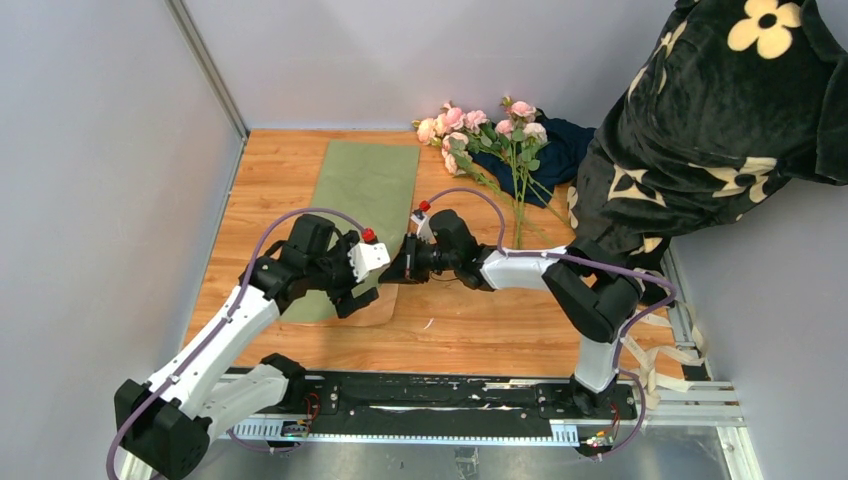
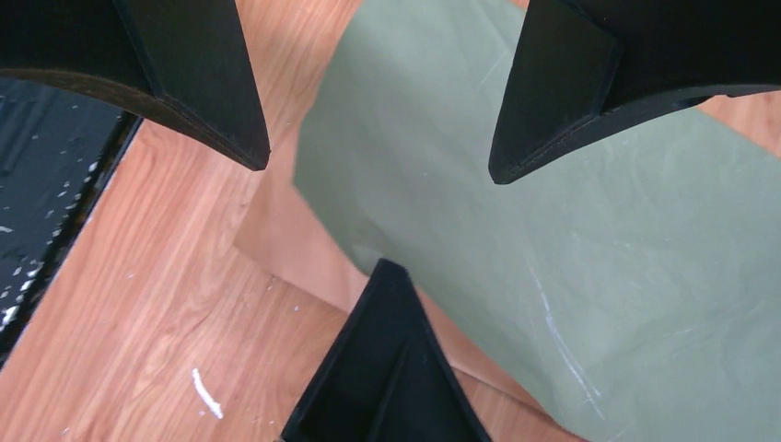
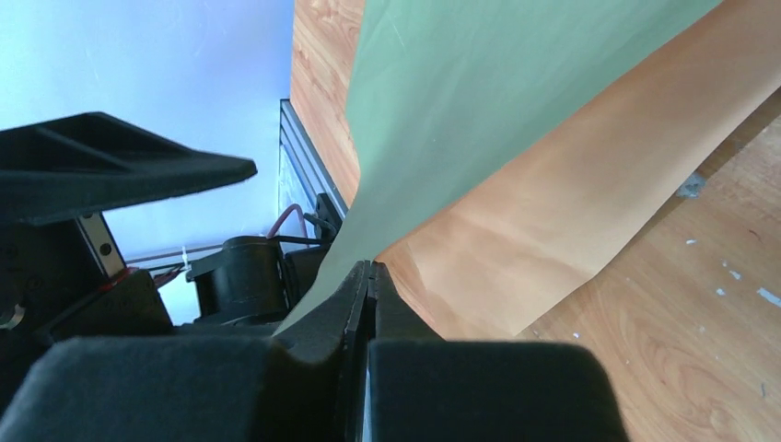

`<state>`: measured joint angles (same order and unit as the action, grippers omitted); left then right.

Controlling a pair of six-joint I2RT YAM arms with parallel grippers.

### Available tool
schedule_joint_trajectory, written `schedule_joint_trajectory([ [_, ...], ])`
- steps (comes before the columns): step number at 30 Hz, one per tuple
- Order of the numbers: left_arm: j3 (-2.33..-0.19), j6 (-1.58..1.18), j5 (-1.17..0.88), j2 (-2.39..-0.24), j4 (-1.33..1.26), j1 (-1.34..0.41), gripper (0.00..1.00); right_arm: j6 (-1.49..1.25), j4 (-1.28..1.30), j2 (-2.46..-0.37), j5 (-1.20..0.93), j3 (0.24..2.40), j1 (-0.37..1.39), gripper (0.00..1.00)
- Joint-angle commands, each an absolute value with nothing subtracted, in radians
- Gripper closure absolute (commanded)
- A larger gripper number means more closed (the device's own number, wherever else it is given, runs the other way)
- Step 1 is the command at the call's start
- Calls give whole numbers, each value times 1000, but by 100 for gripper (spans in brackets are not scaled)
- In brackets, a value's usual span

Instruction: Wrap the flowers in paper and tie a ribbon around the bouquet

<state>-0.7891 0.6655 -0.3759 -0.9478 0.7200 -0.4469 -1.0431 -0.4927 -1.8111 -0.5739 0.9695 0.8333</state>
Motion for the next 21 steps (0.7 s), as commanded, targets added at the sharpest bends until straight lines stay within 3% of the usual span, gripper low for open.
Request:
schedule_joint_trajectory([
  [1,-765,575,-452,-961,711,-454,0,-1087,-538,-1853,-548,990,844,100],
  [9,-778,642,-450,-918,767,-454,0,-1087,-506,-1844,-495,1024,844,100],
  [16,-691,570,-248,-986,531,-454,4,-1064,-477,-1800,-476,1023,848,100],
  [17,-698,556,-244,-995,518,-454,14,-1055,-466,-1795,-471,1023,848,100],
  [18,-710,544,-239,-999,512,-454,31,-1043,-456,-1792,-470,1023,848,100],
  [20,-737,512,-217,-999,507,-454,87,-1018,-450,-1785,-478,1023,847,100],
  [21,-744,494,-186,-991,500,-454,100,-996,-442,-1781,-490,1026,846,100],
])
